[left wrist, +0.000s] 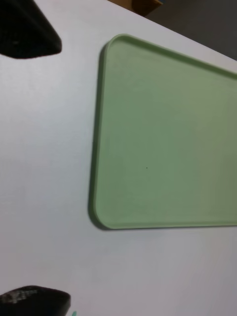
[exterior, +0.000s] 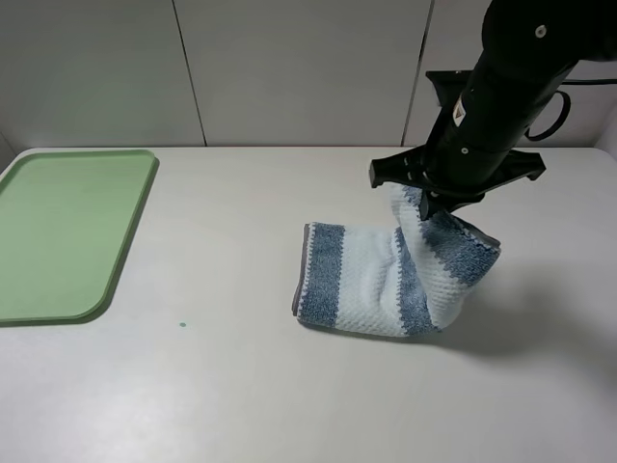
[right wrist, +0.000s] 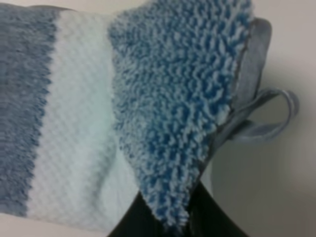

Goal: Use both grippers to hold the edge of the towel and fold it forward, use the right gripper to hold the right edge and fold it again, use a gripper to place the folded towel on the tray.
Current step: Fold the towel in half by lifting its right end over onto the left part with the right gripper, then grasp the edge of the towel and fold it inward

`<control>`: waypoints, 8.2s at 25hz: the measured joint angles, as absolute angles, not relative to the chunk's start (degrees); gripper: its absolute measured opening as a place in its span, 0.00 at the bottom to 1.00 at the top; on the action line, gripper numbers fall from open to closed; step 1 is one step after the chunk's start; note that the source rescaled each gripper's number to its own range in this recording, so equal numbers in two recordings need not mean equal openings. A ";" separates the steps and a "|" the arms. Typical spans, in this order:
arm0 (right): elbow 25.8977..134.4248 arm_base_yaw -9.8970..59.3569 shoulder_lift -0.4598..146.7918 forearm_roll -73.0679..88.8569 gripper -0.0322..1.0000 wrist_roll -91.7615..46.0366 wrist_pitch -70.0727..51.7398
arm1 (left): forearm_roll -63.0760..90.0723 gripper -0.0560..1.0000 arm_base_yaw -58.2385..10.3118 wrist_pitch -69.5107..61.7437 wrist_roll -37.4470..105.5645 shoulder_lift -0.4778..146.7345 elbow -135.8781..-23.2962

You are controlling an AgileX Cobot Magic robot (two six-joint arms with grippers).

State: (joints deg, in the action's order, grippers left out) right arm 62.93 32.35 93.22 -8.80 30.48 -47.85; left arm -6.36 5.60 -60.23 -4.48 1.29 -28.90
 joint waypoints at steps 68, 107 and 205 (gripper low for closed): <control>63.53 38.34 62.64 -1.00 1.00 6.09 -69.27 | -6.36 0.91 5.60 -60.23 -4.48 1.29 -28.90; 28.12 -0.24 -0.23 0.45 1.00 4.37 -59.33 | -6.36 0.91 5.60 -60.23 -4.48 1.29 -28.90; 28.12 -0.24 -0.36 0.45 1.00 4.37 -59.29 | 14.28 1.00 -39.35 -29.24 -10.65 105.49 -71.86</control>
